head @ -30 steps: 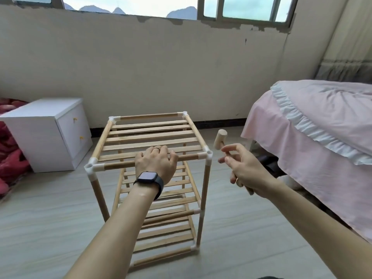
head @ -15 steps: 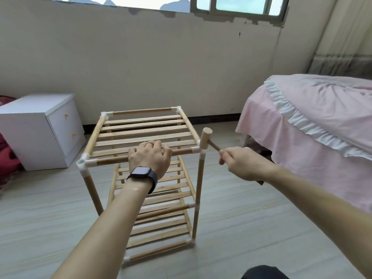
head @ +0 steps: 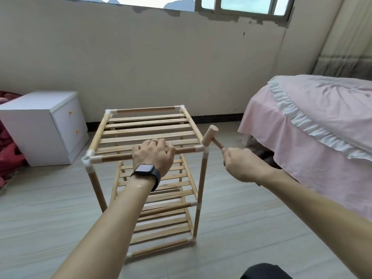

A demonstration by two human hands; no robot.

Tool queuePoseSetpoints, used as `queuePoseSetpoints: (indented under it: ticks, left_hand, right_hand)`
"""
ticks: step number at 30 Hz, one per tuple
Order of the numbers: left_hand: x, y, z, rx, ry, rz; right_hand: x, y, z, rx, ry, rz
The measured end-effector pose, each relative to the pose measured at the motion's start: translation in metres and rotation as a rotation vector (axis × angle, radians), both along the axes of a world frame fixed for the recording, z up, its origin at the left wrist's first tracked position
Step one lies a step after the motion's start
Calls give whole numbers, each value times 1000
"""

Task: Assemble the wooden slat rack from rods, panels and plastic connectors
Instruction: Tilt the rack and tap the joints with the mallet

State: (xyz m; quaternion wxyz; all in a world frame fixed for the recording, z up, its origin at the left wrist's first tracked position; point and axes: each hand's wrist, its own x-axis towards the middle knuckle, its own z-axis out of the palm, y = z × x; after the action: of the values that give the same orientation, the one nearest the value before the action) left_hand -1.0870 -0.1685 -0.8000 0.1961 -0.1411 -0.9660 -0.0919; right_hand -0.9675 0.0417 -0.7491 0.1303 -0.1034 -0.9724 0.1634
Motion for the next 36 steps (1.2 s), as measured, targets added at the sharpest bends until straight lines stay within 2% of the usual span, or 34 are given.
queuePoseSetpoints:
  ticks: [1, 2, 4, 6, 8, 10, 12, 14, 15, 19, 22, 23, 24, 25, 27, 28, 30, 33, 34, 36]
  left_hand:
    - [0, 0, 1, 5, -21, -8]
    - [0, -2, 1, 23, -51, -32]
    - [-3, -14, 4, 123, -62, -130]
    - [1, -35, 5, 269, 87, -196]
    - [13, -63, 0, 469, 339, -83]
    - [27, -93, -17, 685, 445, 147]
    - [32, -120, -33, 831, 248, 256]
    - [30, -140, -44, 963, -115, 208]
    - [29, -146, -46, 971, -210, 186]
    - [34, -146, -50, 791, -148, 109]
    - [46, -130, -50, 737, -191, -52]
    - [49, -123, -51, 724, -209, -108]
    - [53, -115, -51, 698, -220, -153]
    - [55, -106, -53, 674, -223, -187]
    - [56, -96, -53, 639, -206, -205]
    - [55, -94, -53, 630, -197, -202]
    - [54, -95, -55, 628, -198, -217]
    - [53, -99, -58, 632, -238, -235]
    - [53, -101, -59, 617, -249, -222]
    - [53, -102, -60, 592, -244, -192]
  right_hand:
    - [1, 0, -1, 21, -70, -22]
    - [2, 0, 1, -2, -41, -27]
    - [4, -7, 7, -115, 132, 34]
    - [4, -21, 5, -225, 160, 135]
    - [0, -39, -4, -342, 120, 238]
    - [-5, -56, -14, -413, 105, 299]
    - [-10, -73, -16, -574, 94, 382]
    - [-14, -91, -12, -856, 24, 473]
    - [-17, -98, -8, -1019, -30, 504]
    - [-26, -107, 17, -1601, -336, 703]
    - [-37, -120, 39, -1744, -392, 790]
    - [-40, -129, 44, -1695, -338, 760]
    - [-44, -140, 46, -1561, -235, 707]
    - [-47, -151, 45, -1322, -92, 639]
    - [-49, -169, 44, -714, 216, 511]
    - [-50, -175, 45, -509, 335, 481]
    - [-51, -177, 54, -408, 538, 452]
    - [-49, -176, 53, -464, 805, 387]
    - [-49, -178, 45, -423, 776, 376]
    - [-49, -182, 29, -276, 495, 417]
